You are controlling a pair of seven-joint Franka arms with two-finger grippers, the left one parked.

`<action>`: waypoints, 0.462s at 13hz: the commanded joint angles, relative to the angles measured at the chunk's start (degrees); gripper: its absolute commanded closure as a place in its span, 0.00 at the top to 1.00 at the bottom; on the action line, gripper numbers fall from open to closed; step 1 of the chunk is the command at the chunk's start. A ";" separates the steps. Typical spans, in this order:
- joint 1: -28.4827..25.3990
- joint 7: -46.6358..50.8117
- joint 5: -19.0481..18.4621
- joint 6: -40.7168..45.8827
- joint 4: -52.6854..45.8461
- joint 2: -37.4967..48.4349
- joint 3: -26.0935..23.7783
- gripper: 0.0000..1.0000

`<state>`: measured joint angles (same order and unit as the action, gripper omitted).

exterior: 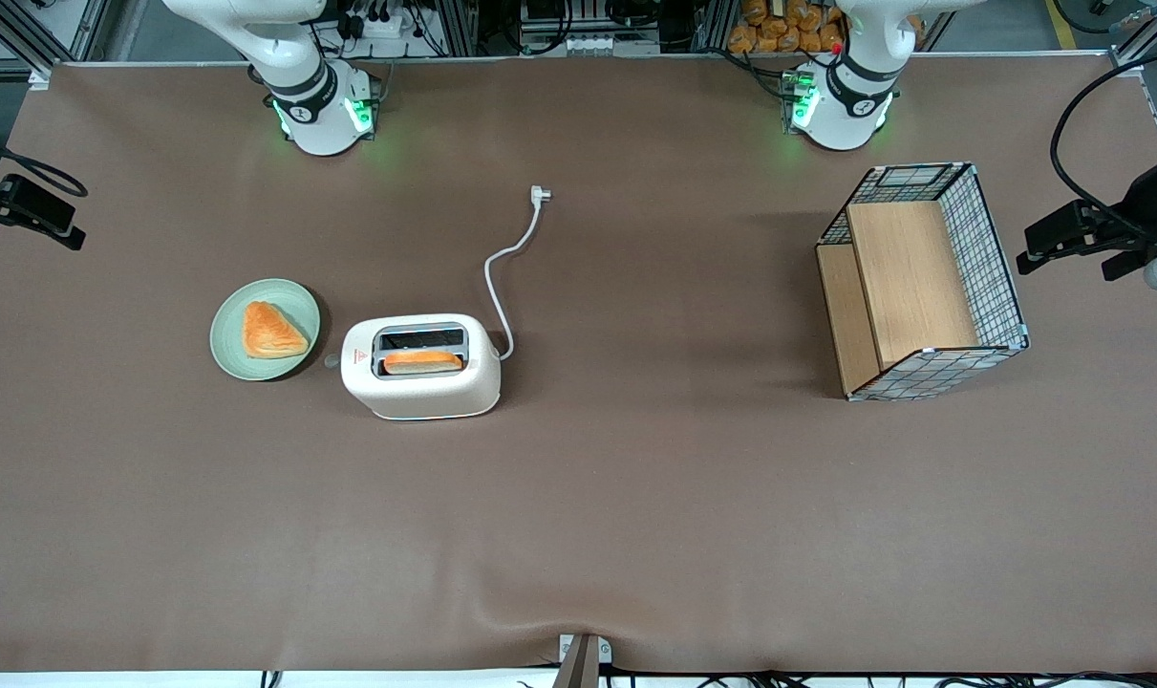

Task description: Press toaster button with right arm

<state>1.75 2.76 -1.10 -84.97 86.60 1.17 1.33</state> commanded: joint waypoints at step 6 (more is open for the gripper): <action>0.01 0.22 0.65 0.33 -0.82 -0.21 0.16 1.00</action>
<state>1.76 2.76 -1.10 -84.97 86.60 1.16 1.42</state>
